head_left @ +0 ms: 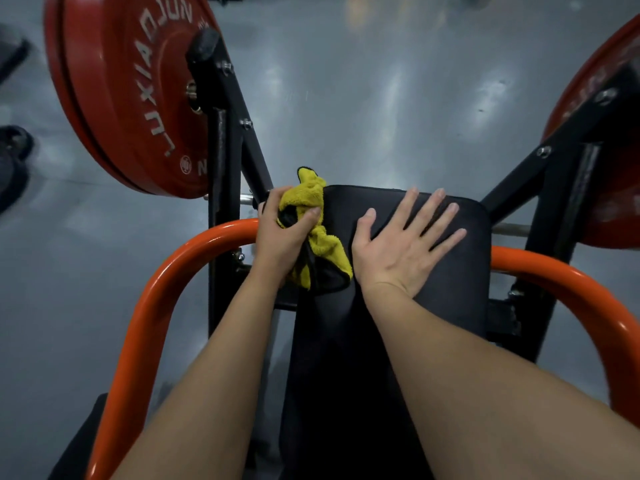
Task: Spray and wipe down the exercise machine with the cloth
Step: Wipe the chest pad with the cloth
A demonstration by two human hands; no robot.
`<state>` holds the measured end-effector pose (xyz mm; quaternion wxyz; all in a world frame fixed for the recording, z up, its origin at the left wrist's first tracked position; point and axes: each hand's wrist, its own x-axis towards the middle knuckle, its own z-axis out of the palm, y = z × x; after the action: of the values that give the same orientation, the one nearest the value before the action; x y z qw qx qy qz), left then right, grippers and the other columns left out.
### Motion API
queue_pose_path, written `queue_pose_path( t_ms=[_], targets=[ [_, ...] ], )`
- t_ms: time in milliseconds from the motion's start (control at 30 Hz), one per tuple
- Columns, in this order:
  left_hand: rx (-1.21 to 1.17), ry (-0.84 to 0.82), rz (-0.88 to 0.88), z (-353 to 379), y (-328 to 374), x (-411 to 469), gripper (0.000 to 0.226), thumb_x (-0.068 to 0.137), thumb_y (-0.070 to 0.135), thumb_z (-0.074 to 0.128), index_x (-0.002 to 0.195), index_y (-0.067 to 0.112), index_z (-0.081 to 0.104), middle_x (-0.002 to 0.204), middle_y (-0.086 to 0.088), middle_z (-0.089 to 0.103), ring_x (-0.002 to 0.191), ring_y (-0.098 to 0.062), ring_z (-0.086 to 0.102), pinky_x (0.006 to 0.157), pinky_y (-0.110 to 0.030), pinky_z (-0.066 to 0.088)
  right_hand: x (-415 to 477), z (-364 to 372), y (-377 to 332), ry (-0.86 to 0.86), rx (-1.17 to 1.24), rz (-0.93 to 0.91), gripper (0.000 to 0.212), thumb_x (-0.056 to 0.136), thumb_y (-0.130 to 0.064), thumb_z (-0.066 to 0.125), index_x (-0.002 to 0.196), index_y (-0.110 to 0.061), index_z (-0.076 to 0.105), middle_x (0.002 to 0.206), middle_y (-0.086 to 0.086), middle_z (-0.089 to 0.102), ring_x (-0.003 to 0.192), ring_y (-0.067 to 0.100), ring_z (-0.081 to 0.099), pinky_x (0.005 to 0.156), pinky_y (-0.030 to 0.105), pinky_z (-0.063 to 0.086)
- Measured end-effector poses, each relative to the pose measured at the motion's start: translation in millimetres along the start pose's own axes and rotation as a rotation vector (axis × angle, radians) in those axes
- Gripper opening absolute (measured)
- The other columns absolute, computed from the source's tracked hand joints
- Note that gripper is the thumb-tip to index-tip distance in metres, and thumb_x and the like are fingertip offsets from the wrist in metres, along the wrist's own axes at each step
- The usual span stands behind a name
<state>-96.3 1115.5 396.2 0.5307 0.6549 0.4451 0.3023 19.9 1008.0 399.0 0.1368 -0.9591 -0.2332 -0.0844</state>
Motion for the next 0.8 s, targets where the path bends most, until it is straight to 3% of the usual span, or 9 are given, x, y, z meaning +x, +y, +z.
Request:
queue_pose_path(
  t_ms=[167,300,433,500,600,800],
  targets=[
    [-0.053,-0.002,-0.026,-11.1,-2.6,-41.6,0.034,0.087,0.037,0.080,0.117,0.041,0.065,0.130,-0.003,0.057,0.117,-0.009,0.059,0.108,-0.040,0.049,-2.1,1.8,-0.5,0.014,0.047,-0.370,0.057,0.106,-0.043,0.022,0.156,-0.023,0.040,0.166,0.000,0.031,0.154,0.025,0.024,0.120,0.069,0.007],
    [-0.166,0.007,-0.209,-23.7,-37.8,-107.5,0.037,0.083,0.049,0.077,0.117,0.036,0.070,0.125,-0.006,0.067,0.118,-0.020,0.065,0.107,-0.051,0.050,-3.0,0.8,4.1,-0.028,0.015,-0.700,0.069,0.100,-0.058,0.029,0.159,-0.021,0.035,0.168,-0.002,0.026,0.156,0.023,0.021,0.122,0.065,0.008],
    [-0.125,0.055,-0.307,-27.9,-55.9,-153.8,0.034,0.082,0.060,0.071,0.109,0.037,0.071,0.113,0.008,0.070,0.114,-0.017,0.065,0.105,-0.051,0.049,0.1,0.1,6.3,-0.030,-0.016,-0.911,0.072,0.100,-0.059,0.029,0.160,-0.019,0.032,0.169,0.000,0.022,0.157,0.024,0.016,0.123,0.064,0.010],
    [-0.048,0.100,-0.237,-27.0,-43.5,-143.8,0.030,0.082,0.060,0.069,0.103,0.038,0.070,0.105,0.013,0.066,0.111,-0.015,0.062,0.103,-0.048,0.050,-1.4,2.3,5.5,-0.006,-0.015,-0.941,0.070,0.100,-0.054,0.032,0.159,-0.016,0.033,0.168,0.002,0.024,0.156,0.025,0.018,0.122,0.062,0.013],
    [-0.053,0.185,-0.164,-16.6,-21.1,-88.9,0.029,0.082,0.059,0.071,0.097,0.034,0.068,0.101,0.001,0.069,0.102,-0.019,0.066,0.095,-0.049,0.054,-4.1,5.2,4.2,0.029,0.020,-0.905,0.065,0.098,-0.040,0.037,0.158,-0.014,0.036,0.166,0.003,0.029,0.155,0.024,0.024,0.123,0.060,0.016],
    [0.138,0.131,-0.180,12.7,35.9,12.3,0.028,0.083,0.046,0.062,0.073,0.025,0.046,0.077,0.004,0.054,0.116,-0.034,0.052,0.098,-0.044,0.048,1.3,2.3,1.9,-0.033,0.119,-0.779,0.063,0.096,-0.032,0.030,0.153,-0.008,0.040,0.163,0.010,0.035,0.153,0.026,0.028,0.127,0.047,0.014]
  ],
)
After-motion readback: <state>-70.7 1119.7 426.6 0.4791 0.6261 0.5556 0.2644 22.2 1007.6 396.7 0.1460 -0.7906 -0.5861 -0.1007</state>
